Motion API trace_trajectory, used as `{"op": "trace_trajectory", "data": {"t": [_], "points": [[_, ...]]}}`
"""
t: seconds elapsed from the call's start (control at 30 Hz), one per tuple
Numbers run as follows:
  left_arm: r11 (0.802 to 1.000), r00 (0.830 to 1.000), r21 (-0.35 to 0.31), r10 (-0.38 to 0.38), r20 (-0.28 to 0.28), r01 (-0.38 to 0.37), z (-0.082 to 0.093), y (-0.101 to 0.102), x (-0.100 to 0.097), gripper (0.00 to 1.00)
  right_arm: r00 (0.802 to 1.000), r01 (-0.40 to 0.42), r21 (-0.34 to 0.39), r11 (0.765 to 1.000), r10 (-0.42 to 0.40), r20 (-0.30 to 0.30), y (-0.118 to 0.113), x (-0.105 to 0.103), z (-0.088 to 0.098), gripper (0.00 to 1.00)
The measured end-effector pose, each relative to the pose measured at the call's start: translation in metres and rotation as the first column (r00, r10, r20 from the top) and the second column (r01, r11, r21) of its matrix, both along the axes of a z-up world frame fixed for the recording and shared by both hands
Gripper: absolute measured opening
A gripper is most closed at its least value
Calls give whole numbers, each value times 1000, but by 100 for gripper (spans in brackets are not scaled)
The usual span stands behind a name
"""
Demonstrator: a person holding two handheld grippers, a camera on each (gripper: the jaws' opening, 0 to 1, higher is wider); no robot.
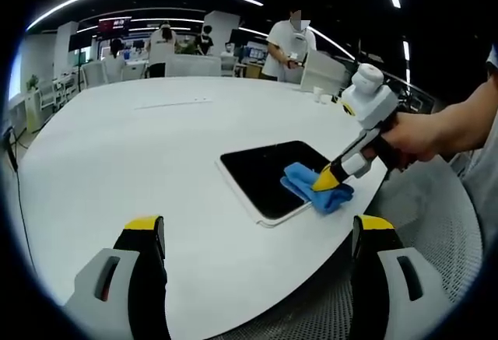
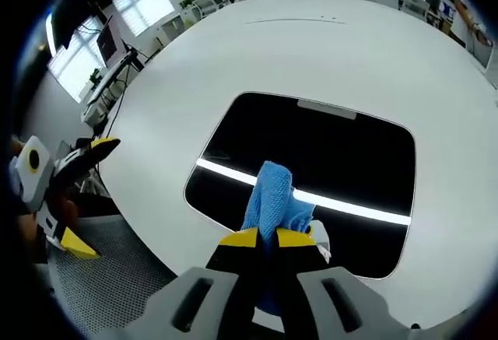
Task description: Wipe the mirror surface with the cleaning cloth until all visible marks leave the cleaned area.
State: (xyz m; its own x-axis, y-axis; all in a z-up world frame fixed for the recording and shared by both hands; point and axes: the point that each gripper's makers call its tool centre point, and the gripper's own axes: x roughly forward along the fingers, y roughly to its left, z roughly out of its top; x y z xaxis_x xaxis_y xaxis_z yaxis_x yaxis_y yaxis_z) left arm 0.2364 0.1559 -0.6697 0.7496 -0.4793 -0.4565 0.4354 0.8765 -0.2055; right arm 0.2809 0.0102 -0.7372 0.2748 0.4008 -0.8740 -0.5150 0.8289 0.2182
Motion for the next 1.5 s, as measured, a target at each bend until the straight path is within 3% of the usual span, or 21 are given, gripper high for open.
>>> {"op": "trace_trajectory", "data": {"t": [0.67,1.5], "points": [[1000,1000,5,-5,-6,5,-1,0,-1,99,1000,5,-7,1000,-5,2,1,5,0,1],[1000,1000,-3,-5,-11,5,-2,-1,-1,99,1000,24,4,1000,-24,10,12,58,0,0]]}}
